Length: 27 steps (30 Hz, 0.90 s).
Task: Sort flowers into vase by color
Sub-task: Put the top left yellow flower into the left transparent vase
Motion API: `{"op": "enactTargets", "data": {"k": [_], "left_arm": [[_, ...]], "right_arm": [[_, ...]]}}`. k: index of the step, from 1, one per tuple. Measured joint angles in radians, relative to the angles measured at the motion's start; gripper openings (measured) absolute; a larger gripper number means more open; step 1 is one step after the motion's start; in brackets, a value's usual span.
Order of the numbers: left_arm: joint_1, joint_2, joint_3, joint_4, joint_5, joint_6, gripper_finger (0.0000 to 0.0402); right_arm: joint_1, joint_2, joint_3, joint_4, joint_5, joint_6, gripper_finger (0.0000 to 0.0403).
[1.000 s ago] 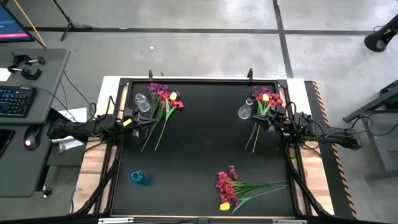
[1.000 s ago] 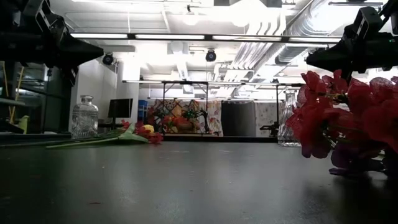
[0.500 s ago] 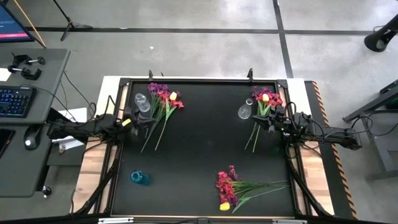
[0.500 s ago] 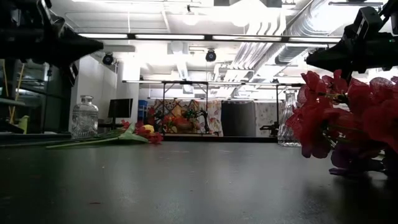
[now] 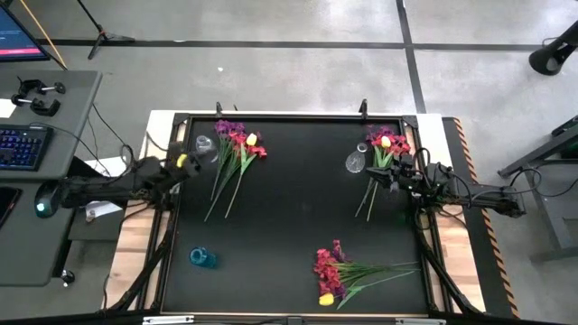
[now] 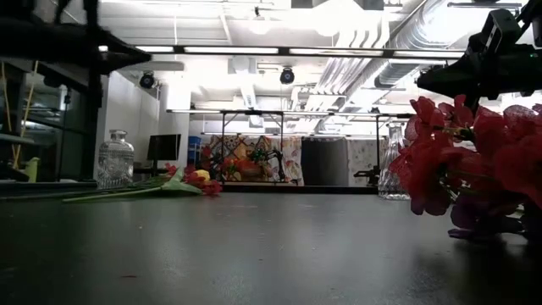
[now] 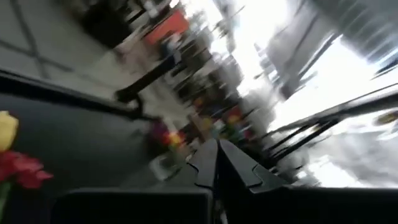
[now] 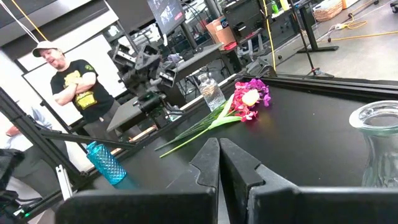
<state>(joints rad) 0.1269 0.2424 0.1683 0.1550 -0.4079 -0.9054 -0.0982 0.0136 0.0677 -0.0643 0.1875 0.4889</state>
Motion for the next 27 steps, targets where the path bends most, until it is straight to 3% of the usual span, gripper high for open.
{"op": "enactTargets", "data": {"k": [4,7,10,12,16,19,23,27], "left_arm": [[0.110,0.260,0.148,-0.086,0.113,0.063,0.0000],[0.181,0.471,0.282,-0.178,0.256,0.155,0.0000],[0.211,0.668,0.414,-0.322,0.393,0.220,0.0000],[0.211,0.784,0.497,-0.447,0.431,0.204,0.0000],[0.194,0.960,0.662,-0.755,0.451,0.155,0.0000],[0.158,1.043,0.732,-0.938,0.394,0.129,0.0003],[0.119,1.114,0.739,-0.970,0.345,0.026,0.0030],[0.102,1.184,0.739,-0.949,0.339,-0.008,0.0082]], "right_arm": [[0.000,0.000,0.000,0.000,0.000,0.000,0.0002],[0.000,0.000,0.000,0.000,0.000,0.000,0.0002],[0.000,0.000,0.000,0.000,0.000,0.000,0.0002],[0.000,0.000,0.000,-0.001,0.000,0.000,0.0002],[0.000,0.000,0.000,-0.003,0.000,0.000,0.0002],[0.000,0.000,0.000,-0.007,0.000,0.000,0.0002],[0.000,0.000,0.000,-0.007,0.000,0.000,0.0002],[0.000,0.000,0.000,-0.007,0.000,0.000,0.0002]]}}
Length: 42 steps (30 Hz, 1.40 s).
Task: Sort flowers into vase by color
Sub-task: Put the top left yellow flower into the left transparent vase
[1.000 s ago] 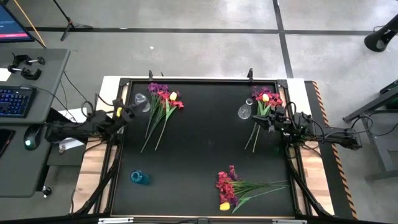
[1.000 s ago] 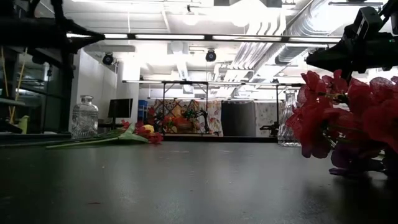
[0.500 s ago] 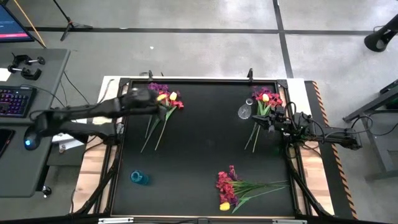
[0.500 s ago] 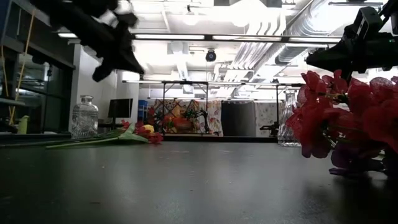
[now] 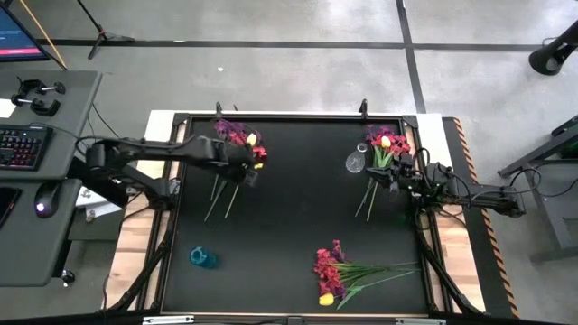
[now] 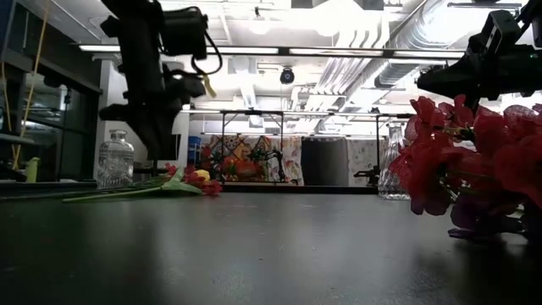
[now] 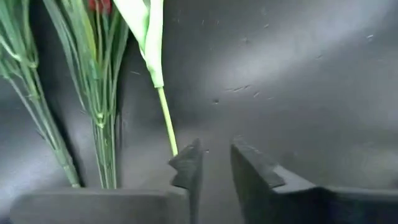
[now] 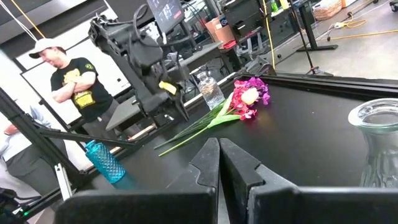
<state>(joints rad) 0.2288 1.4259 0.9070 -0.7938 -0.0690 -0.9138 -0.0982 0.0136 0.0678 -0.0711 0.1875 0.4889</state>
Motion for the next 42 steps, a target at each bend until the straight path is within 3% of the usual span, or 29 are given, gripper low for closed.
{"op": "enactTargets", "data": {"k": [5,9,17,27,31,37,42], "left_arm": [[0.018,0.067,0.000,0.006,-0.054,-0.001,0.0155],[0.049,0.110,0.000,0.013,-0.110,0.000,0.0190],[0.106,0.218,0.000,0.131,-0.036,0.114,0.0197],[0.137,0.274,0.003,0.134,-0.051,0.133,0.0197],[0.143,0.274,0.002,0.134,-0.053,0.173,0.0163],[0.145,0.230,-0.003,0.159,-0.071,0.212,0.0016],[0.145,0.093,-0.003,0.213,-0.075,0.247,0.0006]], "right_arm": [[0.000,0.000,0.000,0.000,0.000,0.000,0.0002],[0.000,0.000,0.000,0.000,0.000,0.000,0.0002],[0.000,0.000,0.000,0.000,0.000,0.000,0.0002],[0.000,0.000,0.000,-0.002,0.000,0.000,0.0002],[0.000,0.000,0.000,-0.003,0.000,0.000,0.0002],[0.000,0.000,0.000,-0.003,0.000,0.000,0.0002],[0.000,0.000,0.000,-0.003,0.000,0.000,0.0002]]}}
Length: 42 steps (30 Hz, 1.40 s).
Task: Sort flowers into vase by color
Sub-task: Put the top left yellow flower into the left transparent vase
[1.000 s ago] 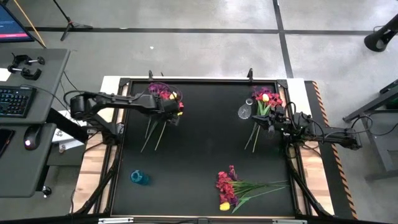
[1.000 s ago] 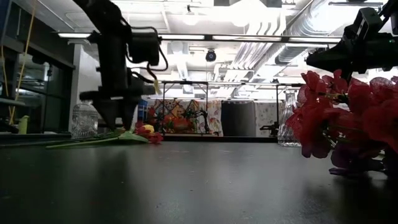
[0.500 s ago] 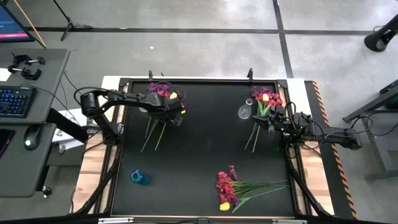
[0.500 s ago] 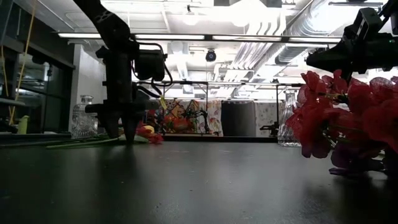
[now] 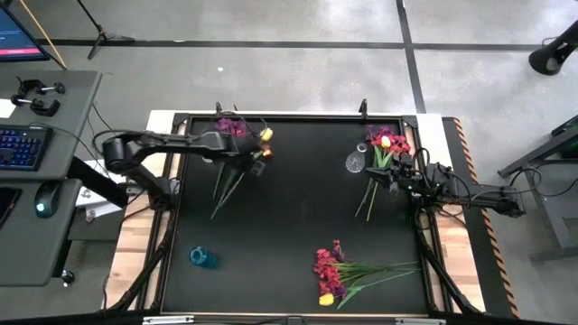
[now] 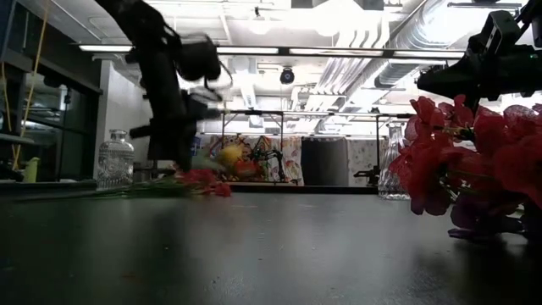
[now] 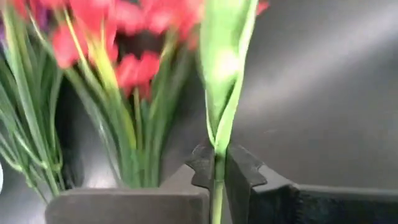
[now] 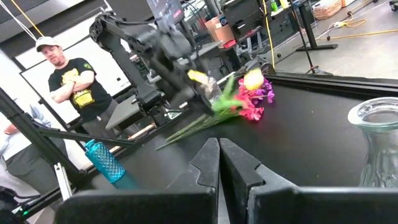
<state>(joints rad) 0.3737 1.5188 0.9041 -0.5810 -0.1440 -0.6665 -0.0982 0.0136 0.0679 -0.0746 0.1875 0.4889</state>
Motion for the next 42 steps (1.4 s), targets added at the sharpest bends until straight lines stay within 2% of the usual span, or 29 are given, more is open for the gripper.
{"op": "enactTargets", "data": {"k": [4,9,13,18,20,22,26,29,32,37,42], "left_arm": [[0.000,-0.180,0.001,0.104,-0.018,0.047,0.0003],[0.000,-0.402,0.002,0.283,-0.151,0.168,0.0002],[0.000,-0.533,0.002,0.383,-0.357,0.338,0.0001],[-0.001,-0.630,0.002,0.390,-0.681,0.588,0.0001],[-0.001,-0.649,0.002,0.383,-0.782,0.636,0.0000],[-0.002,-0.658,0.002,0.380,-0.842,0.650,0.0000],[0.006,-0.661,-0.018,0.361,-0.871,0.597,0.0000],[0.010,-0.668,-0.086,0.368,-0.874,0.519,0.0000],[0.010,-0.695,-0.153,0.420,-0.920,0.466,0.0000],[0.010,-0.757,-0.224,0.549,-0.946,0.535,0.0000],[0.011,-0.808,-0.289,0.562,-0.973,0.515,0.0000]], "right_arm": [[0.000,0.000,0.000,-0.003,0.000,0.000,0.0002],[0.000,0.000,0.000,-0.005,0.000,0.000,0.0002],[0.000,0.000,0.000,-0.005,0.000,0.000,0.0002],[0.000,0.000,0.000,-0.005,0.000,0.000,0.0002],[0.000,0.000,0.000,-0.005,0.000,0.000,0.0002],[0.000,0.000,0.000,-0.005,0.000,0.000,0.0002],[0.000,0.000,0.000,-0.005,0.000,0.000,0.0002],[0.000,0.000,0.000,-0.006,0.000,0.000,0.0002],[0.000,0.000,0.000,-0.006,0.000,0.000,0.0002],[0.000,0.000,0.000,-0.006,0.000,0.000,0.0002],[0.000,0.000,0.000,-0.007,0.000,0.000,0.0002]]}}
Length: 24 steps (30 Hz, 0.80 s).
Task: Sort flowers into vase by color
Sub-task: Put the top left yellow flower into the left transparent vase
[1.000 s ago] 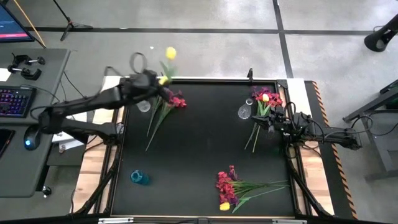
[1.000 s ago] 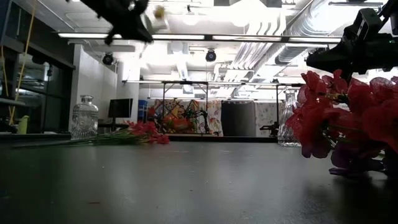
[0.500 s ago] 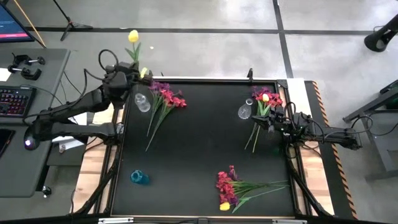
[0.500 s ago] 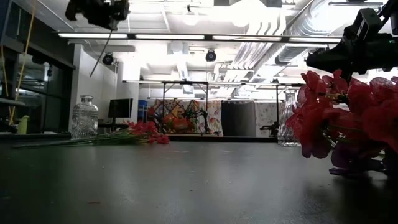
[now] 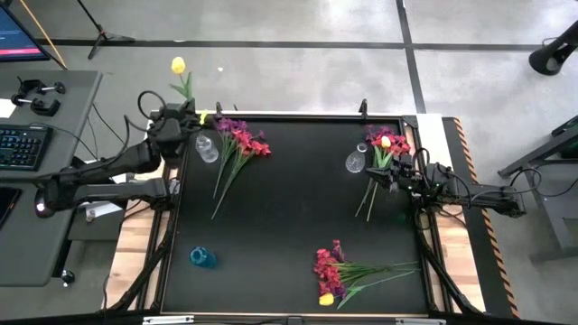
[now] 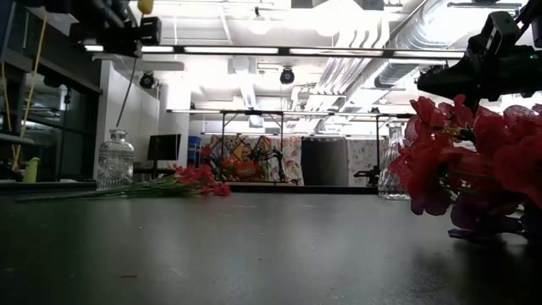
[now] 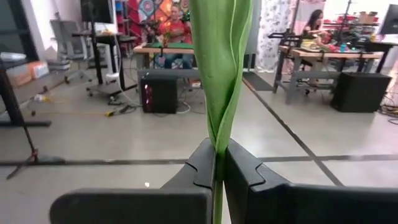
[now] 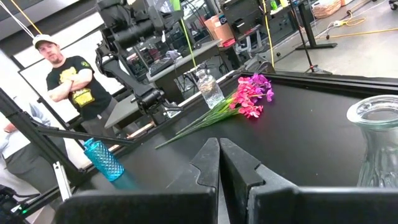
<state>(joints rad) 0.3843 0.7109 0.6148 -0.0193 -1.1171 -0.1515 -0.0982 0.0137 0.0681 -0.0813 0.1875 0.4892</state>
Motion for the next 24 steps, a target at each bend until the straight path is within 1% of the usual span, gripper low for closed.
{"op": "enactTargets", "data": {"k": [2,8,15,18,24], "left_arm": [[0.000,-0.016,-0.022,0.000,-0.002,-0.024,0.0000],[0.000,-0.049,-0.080,0.033,-0.019,-0.030,0.0000],[0.002,-0.052,-0.124,0.079,-0.020,-0.034,0.0000],[0.002,-0.051,-0.149,0.066,-0.019,-0.070,0.0001],[0.002,-0.052,-0.154,0.044,-0.018,-0.107,0.0018]], "right_arm": [[0.000,0.000,0.000,0.000,0.000,0.000,0.0002],[0.000,0.000,0.000,-0.001,0.000,0.000,0.0002],[0.000,0.000,0.000,-0.002,0.000,0.000,0.0002],[0.000,0.000,0.000,-0.003,0.000,0.000,0.0002],[0.000,0.000,0.000,-0.005,0.000,0.000,0.0002]]}}
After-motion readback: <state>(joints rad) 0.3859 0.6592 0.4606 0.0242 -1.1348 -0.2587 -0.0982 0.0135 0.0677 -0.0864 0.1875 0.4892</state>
